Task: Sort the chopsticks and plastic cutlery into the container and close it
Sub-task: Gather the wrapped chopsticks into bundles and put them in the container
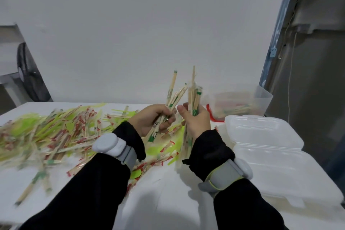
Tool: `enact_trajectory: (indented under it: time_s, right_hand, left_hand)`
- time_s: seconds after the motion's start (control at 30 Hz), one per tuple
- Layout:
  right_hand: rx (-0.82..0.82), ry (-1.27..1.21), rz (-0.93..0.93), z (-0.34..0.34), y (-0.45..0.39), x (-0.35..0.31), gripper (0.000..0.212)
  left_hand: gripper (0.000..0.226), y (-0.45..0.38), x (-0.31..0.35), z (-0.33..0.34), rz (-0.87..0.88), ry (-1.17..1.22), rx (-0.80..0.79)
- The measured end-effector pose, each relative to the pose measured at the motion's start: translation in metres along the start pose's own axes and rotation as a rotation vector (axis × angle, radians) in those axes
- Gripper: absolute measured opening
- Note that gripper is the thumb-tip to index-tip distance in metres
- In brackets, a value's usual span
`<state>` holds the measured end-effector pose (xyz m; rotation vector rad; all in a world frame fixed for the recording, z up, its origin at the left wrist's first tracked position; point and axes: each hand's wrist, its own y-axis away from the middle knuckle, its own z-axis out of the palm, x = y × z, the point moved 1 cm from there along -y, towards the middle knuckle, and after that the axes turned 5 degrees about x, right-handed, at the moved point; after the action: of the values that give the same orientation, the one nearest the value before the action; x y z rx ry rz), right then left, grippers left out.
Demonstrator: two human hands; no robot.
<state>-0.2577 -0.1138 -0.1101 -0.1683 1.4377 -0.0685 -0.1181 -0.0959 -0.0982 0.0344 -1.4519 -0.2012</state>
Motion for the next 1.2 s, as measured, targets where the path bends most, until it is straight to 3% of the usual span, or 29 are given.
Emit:
enact_trajectory:
  time_s: [0.1,0.2,0.37,0.47,0.6,0.7,0.83,0.9,0.97,1.07,1.2]
  right_hand:
    - [-0.013,0.000,-0.008,0.003,0.002,0.000,0.016]
    - [0.039,-0.045,0.000,0.004,0.003,-0.001,0.013]
    - [0.052,-0.093,0.020,-0.001,0.003,-0.010,0.016]
    - [0.057,-0.044,0.050,-0.001,0.006,-0.011,0.017]
    - [0.101,-0.033,0.094,0.003,0.010,-0.008,0.014]
    - [0.132,0.084,0.048,0.001,0.012,-0.006,0.015]
    - [0.174,-0.072,0.109,-0.003,0.014,-0.009,0.012]
    - [0.150,-0.098,0.109,-0.004,0.016,-0.011,0.013]
    - [0.067,-0.115,0.106,-0.004,0.020,-0.016,0.015]
    - [-0.007,0.011,0.048,-0.005,0.019,-0.019,0.017]
    - [-0.014,0.184,-0.037,-0.002,0.018,-0.019,0.002]
  left_hand:
    - [0.031,0.000,-0.004,0.015,0.020,0.012,0.129]
    - [0.024,0.003,-0.007,0.034,0.154,-0.132,0.283]
    - [0.037,0.004,-0.019,0.058,0.336,-0.204,0.237]
    - [0.039,0.001,-0.033,0.064,0.444,-0.236,0.351]
    - [0.022,-0.001,-0.058,0.072,0.496,-0.246,0.595]
    - [0.013,0.002,-0.069,0.076,0.546,-0.180,0.646]
    - [0.038,0.005,-0.070,0.074,0.578,-0.301,0.684]
    - [0.060,0.004,-0.069,0.072,0.618,-0.360,0.656]
    - [0.076,0.003,-0.068,0.069,0.613,-0.280,0.493]
    - [0.065,0.004,-0.064,0.070,0.574,-0.170,0.276]
    - [0.036,0.004,-0.064,0.069,0.402,-0.193,0.244]
